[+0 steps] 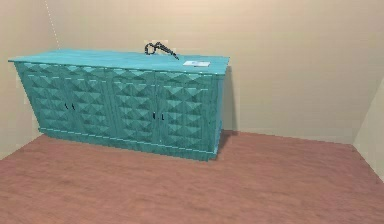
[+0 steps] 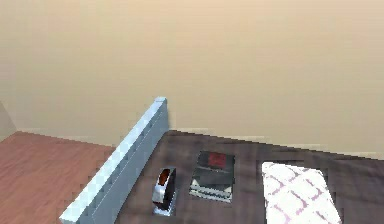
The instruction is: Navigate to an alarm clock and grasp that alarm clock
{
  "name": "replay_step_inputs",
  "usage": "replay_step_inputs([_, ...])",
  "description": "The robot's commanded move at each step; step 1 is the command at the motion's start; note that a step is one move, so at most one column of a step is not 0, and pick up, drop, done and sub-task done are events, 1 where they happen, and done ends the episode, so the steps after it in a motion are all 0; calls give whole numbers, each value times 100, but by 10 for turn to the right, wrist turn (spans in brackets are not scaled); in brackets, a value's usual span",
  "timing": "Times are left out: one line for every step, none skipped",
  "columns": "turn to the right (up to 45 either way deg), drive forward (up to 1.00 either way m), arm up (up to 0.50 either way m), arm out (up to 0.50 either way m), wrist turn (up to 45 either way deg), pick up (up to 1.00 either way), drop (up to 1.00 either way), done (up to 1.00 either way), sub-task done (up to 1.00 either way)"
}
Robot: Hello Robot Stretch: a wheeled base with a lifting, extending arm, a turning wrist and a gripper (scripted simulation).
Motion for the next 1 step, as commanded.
replay_step_inputs([0, 0, 20, 0, 0, 0, 0, 0, 0])
